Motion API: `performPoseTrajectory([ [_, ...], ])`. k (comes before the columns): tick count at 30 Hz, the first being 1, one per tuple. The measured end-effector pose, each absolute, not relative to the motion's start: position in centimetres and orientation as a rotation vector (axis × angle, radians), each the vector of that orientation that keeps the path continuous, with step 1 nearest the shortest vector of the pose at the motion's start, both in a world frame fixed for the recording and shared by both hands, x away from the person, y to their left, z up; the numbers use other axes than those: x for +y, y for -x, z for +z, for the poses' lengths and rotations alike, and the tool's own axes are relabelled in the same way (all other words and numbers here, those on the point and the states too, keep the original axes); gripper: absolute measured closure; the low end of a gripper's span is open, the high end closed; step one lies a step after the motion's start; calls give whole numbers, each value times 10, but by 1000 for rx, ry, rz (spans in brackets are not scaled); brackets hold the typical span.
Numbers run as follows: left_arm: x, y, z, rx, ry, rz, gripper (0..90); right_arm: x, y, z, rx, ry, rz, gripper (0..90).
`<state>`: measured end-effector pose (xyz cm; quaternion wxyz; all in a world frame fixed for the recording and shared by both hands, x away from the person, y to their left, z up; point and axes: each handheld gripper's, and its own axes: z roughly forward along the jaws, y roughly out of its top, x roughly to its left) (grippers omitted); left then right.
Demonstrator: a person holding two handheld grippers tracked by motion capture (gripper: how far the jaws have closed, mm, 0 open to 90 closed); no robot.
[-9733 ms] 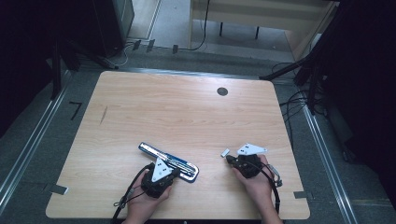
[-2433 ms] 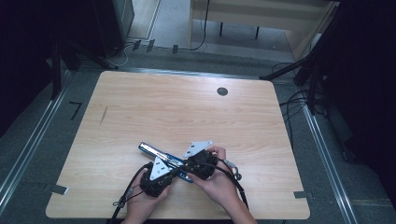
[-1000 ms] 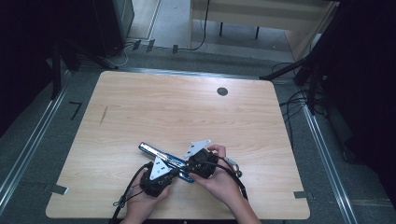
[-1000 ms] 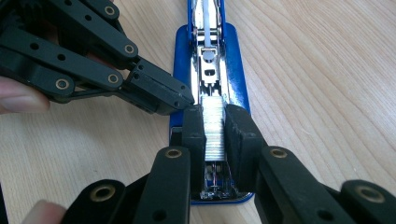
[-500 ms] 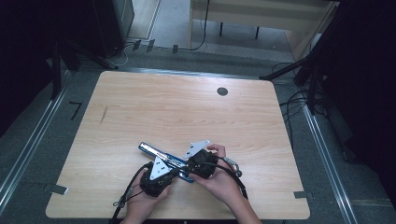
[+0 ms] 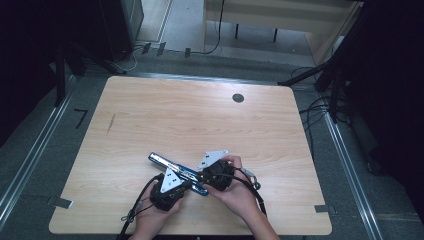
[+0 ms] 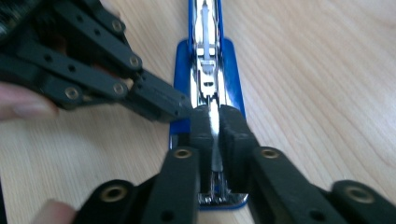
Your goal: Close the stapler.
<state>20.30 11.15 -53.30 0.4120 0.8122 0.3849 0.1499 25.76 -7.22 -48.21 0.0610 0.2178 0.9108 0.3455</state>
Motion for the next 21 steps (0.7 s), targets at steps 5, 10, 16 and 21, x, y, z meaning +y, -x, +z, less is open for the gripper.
performPoseTrajectory([
  [5, 111, -203, -533, 971, -2039, 378, 900, -66, -256, -487, 2707, -672, 1101, 900],
  [10, 111, -203, -533, 971, -2041, 378, 900, -57, -258, -495, 2672, -681, 1118, 900],
  [16, 111, -203, -533, 972, -2039, 377, 900, -54, -259, -499, 2681, -675, 1085, 900],
  [21, 111, -203, -533, 971, -2042, 373, 900, -57, -258, -497, 2697, -673, 1058, 900],
])
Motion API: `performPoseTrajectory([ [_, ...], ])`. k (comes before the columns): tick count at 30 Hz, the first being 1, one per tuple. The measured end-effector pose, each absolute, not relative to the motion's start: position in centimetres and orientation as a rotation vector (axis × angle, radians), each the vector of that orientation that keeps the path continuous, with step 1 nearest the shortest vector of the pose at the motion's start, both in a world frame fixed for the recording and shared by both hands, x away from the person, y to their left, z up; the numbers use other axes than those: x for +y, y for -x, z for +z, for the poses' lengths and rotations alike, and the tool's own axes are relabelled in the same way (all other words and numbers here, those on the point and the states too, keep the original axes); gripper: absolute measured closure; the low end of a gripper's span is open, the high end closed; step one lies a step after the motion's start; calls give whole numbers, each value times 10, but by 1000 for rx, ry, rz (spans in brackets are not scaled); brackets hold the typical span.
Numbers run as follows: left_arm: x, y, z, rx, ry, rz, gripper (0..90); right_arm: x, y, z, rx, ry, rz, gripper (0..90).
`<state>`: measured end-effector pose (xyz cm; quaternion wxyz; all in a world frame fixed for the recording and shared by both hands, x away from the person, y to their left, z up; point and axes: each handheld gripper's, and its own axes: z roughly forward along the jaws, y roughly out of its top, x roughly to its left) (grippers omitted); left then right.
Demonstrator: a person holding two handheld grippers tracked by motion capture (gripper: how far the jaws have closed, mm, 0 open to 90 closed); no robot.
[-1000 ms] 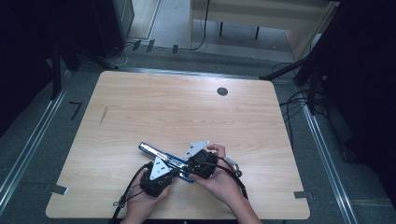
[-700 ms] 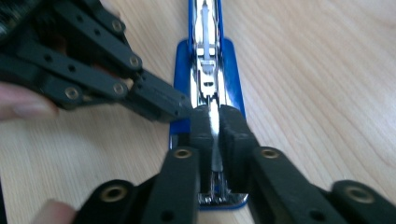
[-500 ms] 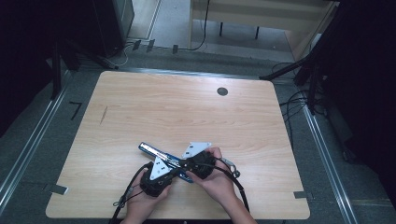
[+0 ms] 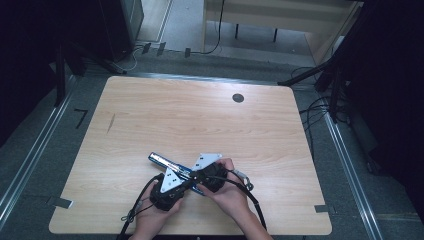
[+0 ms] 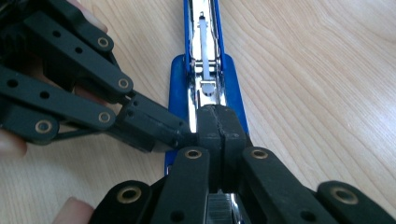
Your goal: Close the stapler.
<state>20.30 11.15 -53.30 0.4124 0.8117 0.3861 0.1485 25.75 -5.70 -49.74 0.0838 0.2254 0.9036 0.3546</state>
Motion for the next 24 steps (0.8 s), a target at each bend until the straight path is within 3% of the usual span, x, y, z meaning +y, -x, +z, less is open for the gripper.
performPoseTrajectory([
  [24, 124, -207, -529, 995, -1991, 289, 900, -66, -257, -489, 2669, -692, 1122, 900],
])
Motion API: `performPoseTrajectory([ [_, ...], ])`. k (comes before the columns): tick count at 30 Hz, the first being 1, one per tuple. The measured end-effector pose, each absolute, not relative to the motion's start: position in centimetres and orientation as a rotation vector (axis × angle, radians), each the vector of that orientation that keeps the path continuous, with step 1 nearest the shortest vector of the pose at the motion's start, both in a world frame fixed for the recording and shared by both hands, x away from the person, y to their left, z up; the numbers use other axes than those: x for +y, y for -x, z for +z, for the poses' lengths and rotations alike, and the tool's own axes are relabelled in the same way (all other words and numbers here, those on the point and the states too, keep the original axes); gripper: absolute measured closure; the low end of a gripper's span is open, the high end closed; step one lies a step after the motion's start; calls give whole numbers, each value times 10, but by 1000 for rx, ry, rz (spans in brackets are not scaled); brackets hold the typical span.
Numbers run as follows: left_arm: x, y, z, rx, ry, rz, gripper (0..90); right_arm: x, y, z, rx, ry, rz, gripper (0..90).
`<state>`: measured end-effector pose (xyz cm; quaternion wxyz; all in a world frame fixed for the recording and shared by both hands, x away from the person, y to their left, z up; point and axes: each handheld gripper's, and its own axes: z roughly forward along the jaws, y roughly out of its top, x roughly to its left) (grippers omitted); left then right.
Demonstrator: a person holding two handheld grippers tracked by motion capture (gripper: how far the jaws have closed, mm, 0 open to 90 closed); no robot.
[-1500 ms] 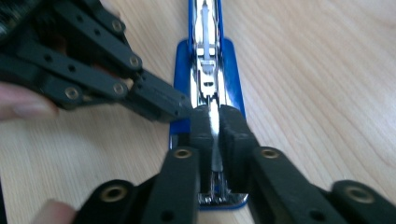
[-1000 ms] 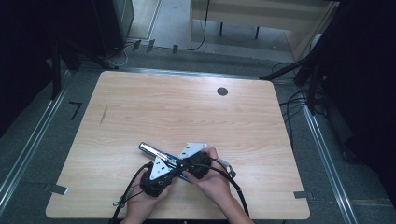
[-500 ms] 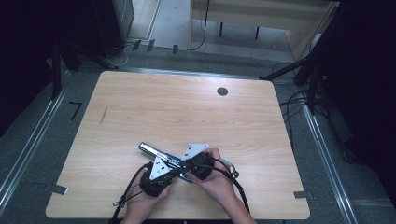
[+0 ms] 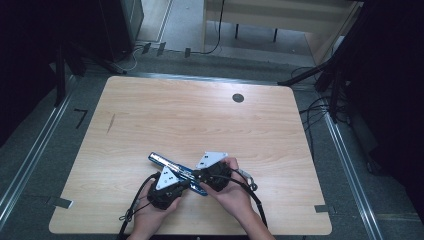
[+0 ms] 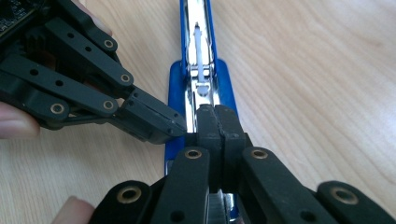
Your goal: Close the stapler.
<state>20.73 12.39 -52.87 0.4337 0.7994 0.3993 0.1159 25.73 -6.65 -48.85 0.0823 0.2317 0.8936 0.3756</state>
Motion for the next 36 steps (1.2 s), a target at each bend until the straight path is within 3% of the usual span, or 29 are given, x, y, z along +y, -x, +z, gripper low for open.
performPoseTrajectory([
  [13, 177, -225, -524, 1171, -1923, 321, 900, -44, -265, -480, 2663, -670, 1182, 900],
  [36, 187, -237, -532, 1291, -1939, 385, 900, 3, -291, -495, 2689, -644, 1169, 900],
])
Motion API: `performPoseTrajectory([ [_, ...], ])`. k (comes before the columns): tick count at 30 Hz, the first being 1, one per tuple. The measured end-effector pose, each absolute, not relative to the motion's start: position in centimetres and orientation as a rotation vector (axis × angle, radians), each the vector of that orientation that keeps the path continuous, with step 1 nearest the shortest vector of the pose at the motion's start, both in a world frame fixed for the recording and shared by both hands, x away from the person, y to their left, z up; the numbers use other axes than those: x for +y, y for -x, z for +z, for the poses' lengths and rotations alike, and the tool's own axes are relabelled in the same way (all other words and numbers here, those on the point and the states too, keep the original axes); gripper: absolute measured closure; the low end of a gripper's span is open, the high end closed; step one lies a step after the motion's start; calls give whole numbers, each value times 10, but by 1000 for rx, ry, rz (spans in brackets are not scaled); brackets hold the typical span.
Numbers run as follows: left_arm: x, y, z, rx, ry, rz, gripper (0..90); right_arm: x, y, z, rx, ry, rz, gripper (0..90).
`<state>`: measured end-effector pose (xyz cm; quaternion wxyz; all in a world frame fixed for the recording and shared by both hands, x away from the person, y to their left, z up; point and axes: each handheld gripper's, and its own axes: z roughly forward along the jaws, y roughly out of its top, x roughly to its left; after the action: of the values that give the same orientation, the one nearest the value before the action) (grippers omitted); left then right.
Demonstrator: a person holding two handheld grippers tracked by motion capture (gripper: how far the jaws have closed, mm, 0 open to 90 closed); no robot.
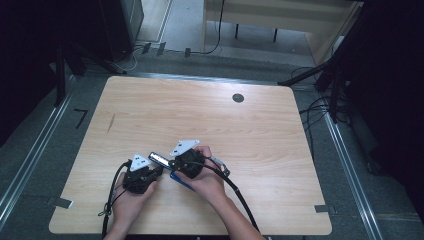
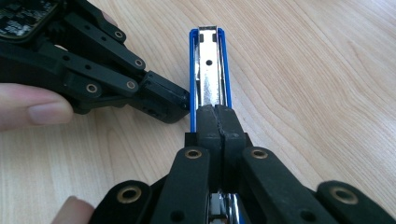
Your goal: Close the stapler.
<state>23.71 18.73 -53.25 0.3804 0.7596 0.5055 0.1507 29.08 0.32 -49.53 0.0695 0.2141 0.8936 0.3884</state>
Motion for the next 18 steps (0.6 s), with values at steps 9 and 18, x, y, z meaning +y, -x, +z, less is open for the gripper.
performPoseTrajectory([
  [9, 185, -237, -532, 1296, -1944, 401, 900, 5, -293, -495, 2682, -637, 1167, 900],
  [18, 181, -235, -532, 1273, -1929, 416, 900, 6, -289, -493, 2684, -616, 1161, 900],
])
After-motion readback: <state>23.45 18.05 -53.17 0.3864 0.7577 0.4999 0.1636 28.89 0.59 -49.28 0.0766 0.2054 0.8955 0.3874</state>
